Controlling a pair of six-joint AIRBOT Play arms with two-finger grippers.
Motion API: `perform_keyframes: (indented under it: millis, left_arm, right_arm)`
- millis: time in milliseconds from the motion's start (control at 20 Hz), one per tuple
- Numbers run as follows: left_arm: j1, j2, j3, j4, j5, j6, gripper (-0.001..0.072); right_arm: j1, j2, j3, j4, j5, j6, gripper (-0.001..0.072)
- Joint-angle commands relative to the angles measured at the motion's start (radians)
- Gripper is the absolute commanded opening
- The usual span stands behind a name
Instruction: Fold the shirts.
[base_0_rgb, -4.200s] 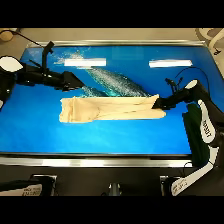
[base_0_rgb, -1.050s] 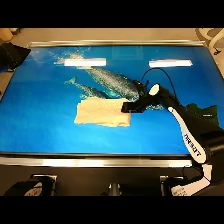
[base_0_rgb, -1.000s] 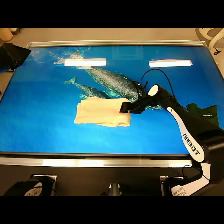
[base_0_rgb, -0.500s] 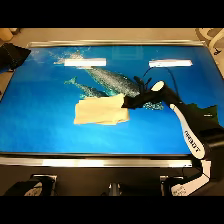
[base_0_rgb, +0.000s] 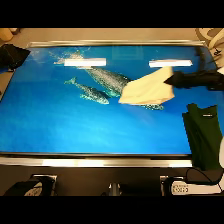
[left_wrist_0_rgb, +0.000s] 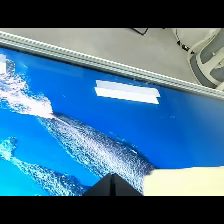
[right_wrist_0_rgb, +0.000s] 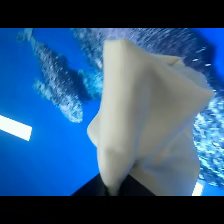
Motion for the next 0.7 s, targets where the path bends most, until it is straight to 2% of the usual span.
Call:
perform_keyframes:
  millis: [0, 150, 400, 650]
  left_arm:
    - [0.001, 0.0, 0.0, 0.003, 0.0, 0.001, 0.0028]
    - [0.001, -0.001, 0.0, 0.003, 0.0, 0.001, 0.0028]
    - [0.001, -0.001, 0.0, 0.002, 0.0, 0.001, 0.0028]
    - [0.001, -0.001, 0.0, 0.002, 0.001, 0.041, 0.0028]
  right_arm:
    - [-0.231, 0.041, 0.01, 0.003, 0.04, -0.003, 0.0017]
    - [-0.398, 0.055, 0.01, 0.002, 0.033, 0.003, 0.0017]
    - [-0.573, 0.109, 0.011, 0.018, 0.054, 0.082, 0.0017]
    - [-0.68, 0.219, 0.011, -0.037, 0.061, 0.255, 0.0017]
